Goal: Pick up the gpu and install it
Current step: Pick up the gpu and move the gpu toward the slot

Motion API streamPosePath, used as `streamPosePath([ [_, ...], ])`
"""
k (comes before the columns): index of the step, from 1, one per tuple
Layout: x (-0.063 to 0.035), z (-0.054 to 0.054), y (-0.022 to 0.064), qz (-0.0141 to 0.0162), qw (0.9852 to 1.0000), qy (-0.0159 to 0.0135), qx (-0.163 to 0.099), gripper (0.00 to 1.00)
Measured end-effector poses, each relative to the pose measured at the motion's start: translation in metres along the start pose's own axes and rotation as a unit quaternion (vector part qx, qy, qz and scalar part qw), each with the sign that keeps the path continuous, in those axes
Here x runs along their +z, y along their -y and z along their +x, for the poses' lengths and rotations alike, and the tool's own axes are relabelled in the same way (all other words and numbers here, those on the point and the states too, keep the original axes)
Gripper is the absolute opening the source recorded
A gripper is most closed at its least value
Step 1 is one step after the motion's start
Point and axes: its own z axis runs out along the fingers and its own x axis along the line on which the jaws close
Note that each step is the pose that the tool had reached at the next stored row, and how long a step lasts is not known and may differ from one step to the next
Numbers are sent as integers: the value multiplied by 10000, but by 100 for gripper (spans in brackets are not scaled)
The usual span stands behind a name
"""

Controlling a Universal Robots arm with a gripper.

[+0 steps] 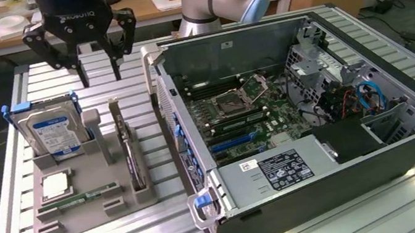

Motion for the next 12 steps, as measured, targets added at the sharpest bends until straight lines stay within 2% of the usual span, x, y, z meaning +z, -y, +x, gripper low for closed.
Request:
streamPosePath([
  [2, 4, 0, 3, 0, 9999, -15, -117, 53],
  [7, 31, -2, 66, 0, 9998, -52, -184, 53],
  [12, 118, 0, 109, 1, 9998, -60, -193, 53],
])
